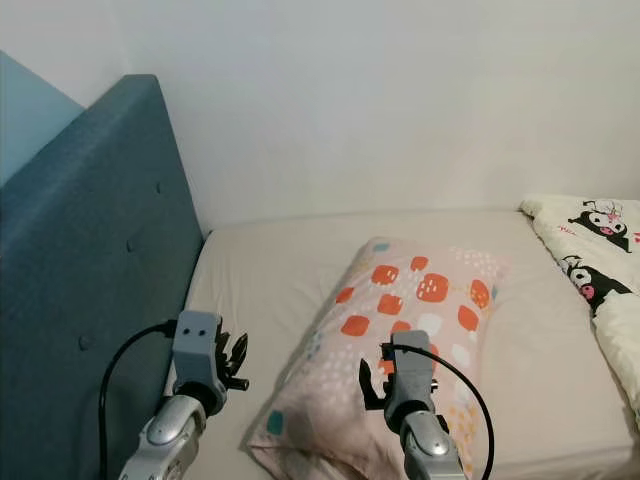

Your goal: Clean up the room

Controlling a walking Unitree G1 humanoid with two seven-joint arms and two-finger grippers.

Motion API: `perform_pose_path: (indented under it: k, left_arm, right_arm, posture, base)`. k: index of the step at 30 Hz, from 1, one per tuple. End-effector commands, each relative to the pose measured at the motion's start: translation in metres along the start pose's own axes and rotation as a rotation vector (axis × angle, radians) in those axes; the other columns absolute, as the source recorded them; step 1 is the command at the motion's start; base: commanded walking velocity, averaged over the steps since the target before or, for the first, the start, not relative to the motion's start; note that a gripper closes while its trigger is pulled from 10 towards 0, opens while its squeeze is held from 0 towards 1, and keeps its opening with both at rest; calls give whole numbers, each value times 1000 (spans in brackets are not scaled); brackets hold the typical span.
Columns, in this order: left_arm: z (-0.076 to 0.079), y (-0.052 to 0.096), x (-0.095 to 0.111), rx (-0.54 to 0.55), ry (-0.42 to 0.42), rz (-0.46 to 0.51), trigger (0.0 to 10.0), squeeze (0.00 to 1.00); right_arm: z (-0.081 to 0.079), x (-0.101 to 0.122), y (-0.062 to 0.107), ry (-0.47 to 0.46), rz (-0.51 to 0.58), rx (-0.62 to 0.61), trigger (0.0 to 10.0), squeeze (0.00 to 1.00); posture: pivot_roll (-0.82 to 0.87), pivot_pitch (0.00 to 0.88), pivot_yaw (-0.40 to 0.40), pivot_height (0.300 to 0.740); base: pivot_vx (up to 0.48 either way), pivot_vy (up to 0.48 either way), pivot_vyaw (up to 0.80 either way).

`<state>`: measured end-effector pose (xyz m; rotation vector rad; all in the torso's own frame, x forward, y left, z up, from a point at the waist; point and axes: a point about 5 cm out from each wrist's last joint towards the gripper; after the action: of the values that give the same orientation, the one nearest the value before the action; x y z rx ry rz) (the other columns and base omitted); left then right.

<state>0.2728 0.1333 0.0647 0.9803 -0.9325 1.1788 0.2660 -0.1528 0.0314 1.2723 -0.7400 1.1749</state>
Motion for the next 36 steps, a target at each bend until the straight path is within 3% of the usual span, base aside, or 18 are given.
perform_pose_path:
  k: [1,6,22,36]
  left_arm:
    - [-4,4,-3,7,-6,-22,10000,0]
    - [-5,5,-3,8,-8,-25,10000,0]
    - [-3,4,-5,-14,-43,-64,10000,0]
    - [-1,0,-6,5,-77,-77,10000,0]
  right_arm:
    - [2,-3,2,-18,-17,-4,10000,0]
    - [2,-4,2,-18,-19,-5,10000,0]
    - [-1,-9,5,-53,-44,-7,10000,0]
    - [9,-4,3,-36,-29,-44,10000,0]
  posture:
    - [3,44,-41,740]
    - [4,46,-40,740]
    - [15,61,-21,740]
    - [6,62,-20,740]
  base:
    - [-412,0,0]
    - [-416,0,0]
    - [0,0,0]
    - [0,-52,0]
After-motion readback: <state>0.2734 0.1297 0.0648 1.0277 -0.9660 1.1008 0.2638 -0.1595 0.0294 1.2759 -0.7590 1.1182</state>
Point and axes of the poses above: a point about 5 cm out from each wrist's last joint towards the gripper, its own y axis pointing back from the gripper into the wrist, its own x axis along the axis of the wrist's last joint, z = x × y, and after that the axes turned 15 degrees about y, right-handed
